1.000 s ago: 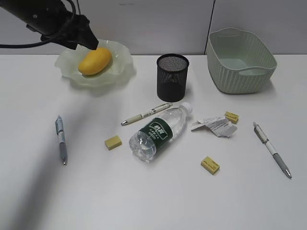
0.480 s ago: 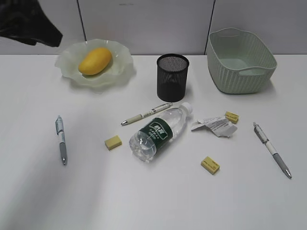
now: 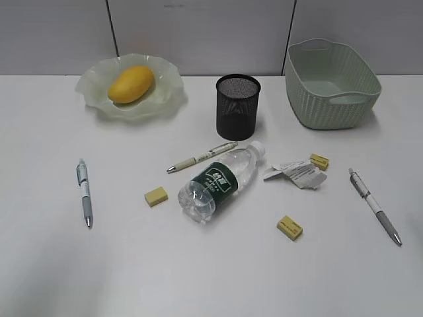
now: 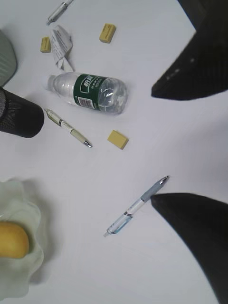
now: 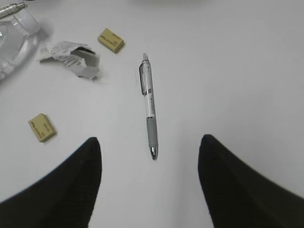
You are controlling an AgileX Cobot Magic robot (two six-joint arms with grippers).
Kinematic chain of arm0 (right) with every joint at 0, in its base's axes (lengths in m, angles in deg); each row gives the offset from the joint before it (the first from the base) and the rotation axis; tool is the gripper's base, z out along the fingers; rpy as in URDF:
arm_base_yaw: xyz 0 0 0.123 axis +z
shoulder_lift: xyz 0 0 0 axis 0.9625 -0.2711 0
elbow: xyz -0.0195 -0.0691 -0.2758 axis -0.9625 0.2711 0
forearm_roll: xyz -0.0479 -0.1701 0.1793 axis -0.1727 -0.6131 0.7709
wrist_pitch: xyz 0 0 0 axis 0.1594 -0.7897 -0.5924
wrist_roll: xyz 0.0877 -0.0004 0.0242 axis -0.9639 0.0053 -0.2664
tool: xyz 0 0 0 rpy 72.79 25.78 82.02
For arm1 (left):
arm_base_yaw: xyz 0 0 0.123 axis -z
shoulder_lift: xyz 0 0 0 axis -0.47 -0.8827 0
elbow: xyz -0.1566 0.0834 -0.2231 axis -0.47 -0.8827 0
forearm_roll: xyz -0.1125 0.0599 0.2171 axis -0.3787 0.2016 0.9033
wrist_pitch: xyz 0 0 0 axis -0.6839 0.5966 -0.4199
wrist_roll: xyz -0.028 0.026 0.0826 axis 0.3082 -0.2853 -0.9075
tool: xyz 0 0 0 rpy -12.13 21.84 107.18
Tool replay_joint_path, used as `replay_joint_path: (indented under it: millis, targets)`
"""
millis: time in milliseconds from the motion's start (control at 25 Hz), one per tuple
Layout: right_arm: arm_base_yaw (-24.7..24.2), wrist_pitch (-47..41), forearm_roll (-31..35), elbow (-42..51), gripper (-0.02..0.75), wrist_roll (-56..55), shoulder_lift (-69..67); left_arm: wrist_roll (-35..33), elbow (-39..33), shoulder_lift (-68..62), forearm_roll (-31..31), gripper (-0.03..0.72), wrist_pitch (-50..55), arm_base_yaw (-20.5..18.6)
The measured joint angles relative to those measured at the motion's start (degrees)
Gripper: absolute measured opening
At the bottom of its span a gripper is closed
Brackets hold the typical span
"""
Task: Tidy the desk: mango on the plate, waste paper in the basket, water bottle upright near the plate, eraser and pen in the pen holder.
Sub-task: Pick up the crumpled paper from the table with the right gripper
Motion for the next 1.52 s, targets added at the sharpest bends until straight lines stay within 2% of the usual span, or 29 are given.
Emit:
replay_joint_path:
  millis: [160,400,560,760,1120,1400,1520]
  targets:
    - [3.45,-0.58,-0.19,-7.01,0.508,1.69,-9.81,4.46,-4.95,12.91,2.38,0.47,1.83,0.0]
    - [12.23,-2.29,-0.13,-15.49,0.508,1.91,-23.03,15.67,-6.57,27.76,16.11,0.47,11.33,-0.24]
    - [15.61,-2.4,-0.13,-18.77,0.508,1.57,-30.5,18.42,-7.85,32.68,21.91,0.47,14.63,-1.01]
    - [16.59,-2.4,-0.08,-21.54,0.508,1.51,-39.32,18.99,-11.7,33.26,22.27,0.47,15.88,-1.26]
    - [16.59,-1.12,-0.31,-26.67,0.508,1.51,-48.5,19.18,-11.95,33.26,22.27,0.47,15.44,-1.26]
    - [16.59,1.35,-4.4,-29.38,0.508,1.51,-55.34,19.18,-11.95,33.26,22.27,0.465,15.44,-1.26]
    - [16.59,2.26,-5.49,-29.84,0.454,1.51,-56.79,19.18,-11.95,33.26,22.27,0.466,15.44,-1.26]
